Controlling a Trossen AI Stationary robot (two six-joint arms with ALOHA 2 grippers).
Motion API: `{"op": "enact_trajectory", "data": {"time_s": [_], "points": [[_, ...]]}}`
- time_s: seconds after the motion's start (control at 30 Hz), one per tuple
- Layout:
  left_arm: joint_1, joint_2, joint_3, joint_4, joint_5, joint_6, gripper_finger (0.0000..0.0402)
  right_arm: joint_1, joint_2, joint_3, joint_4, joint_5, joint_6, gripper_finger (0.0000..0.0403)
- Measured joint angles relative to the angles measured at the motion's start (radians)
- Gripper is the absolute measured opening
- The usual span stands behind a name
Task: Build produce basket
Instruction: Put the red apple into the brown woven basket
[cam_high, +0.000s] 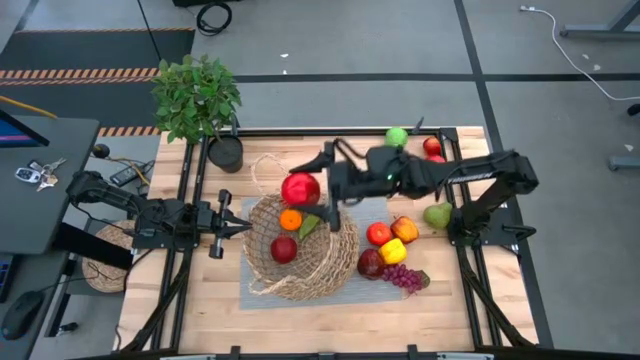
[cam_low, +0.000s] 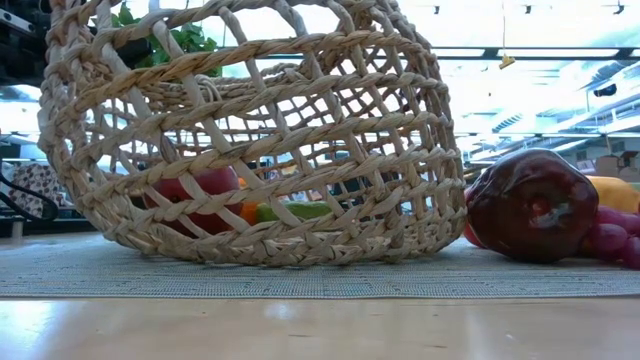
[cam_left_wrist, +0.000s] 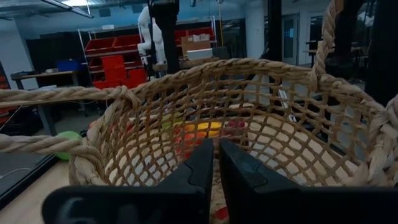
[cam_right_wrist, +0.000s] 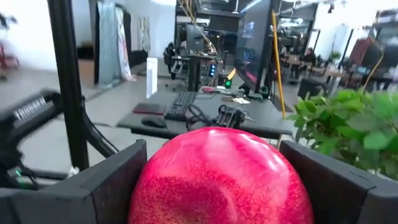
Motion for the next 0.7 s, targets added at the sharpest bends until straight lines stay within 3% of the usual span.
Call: {"op": "enact_trajectory", "data": {"time_s": [0.23,0.7], "points": [[0.000,0.001,0.000,0.000,0.000,0.000,0.0028,0.074,0.051,0.000,-0.004,0.117,-0.289,0.0362],[0.000,0.000,0.000,0.001,0.000,0.000,0.0031,0.190,0.193,0.000,-0.003,0.513,-1.262,0.0362]]}}
